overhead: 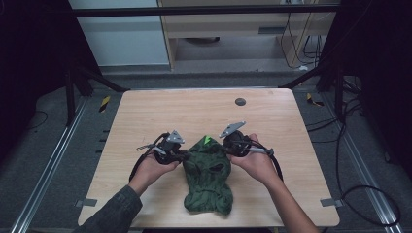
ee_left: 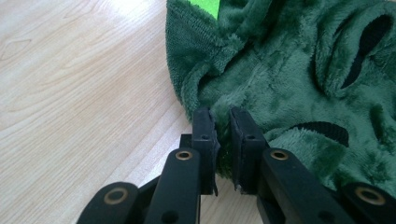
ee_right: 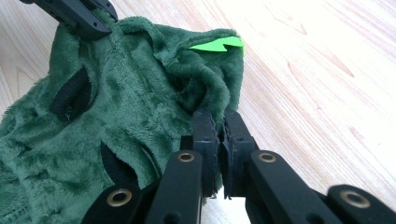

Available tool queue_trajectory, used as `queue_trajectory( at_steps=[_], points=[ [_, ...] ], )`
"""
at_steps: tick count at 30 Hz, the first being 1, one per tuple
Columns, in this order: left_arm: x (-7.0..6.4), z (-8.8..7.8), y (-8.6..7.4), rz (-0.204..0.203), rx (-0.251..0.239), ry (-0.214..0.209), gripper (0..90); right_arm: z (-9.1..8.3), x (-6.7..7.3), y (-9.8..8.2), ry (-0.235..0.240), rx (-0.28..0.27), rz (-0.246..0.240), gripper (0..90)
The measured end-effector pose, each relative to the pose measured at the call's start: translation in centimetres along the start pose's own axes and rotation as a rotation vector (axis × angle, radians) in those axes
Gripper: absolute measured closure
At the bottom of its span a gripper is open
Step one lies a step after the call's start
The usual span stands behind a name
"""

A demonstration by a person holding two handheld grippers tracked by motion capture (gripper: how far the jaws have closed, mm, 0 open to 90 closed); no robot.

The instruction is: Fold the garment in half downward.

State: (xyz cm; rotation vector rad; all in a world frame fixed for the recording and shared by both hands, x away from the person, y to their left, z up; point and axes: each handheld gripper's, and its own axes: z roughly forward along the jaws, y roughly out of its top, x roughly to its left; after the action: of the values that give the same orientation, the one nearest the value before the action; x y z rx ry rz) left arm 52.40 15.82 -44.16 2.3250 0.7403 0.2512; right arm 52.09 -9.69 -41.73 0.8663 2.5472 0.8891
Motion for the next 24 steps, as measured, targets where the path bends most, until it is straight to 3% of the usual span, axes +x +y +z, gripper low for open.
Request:
queue_trajectory(
  at_steps=[24],
  points=[
    [0.09,-0.46,0.58,0.0,-0.024,0.01,81.5,-0.7,-0.32,0.75,-0.015,-0.026,-0.009,86.1]
  ],
)
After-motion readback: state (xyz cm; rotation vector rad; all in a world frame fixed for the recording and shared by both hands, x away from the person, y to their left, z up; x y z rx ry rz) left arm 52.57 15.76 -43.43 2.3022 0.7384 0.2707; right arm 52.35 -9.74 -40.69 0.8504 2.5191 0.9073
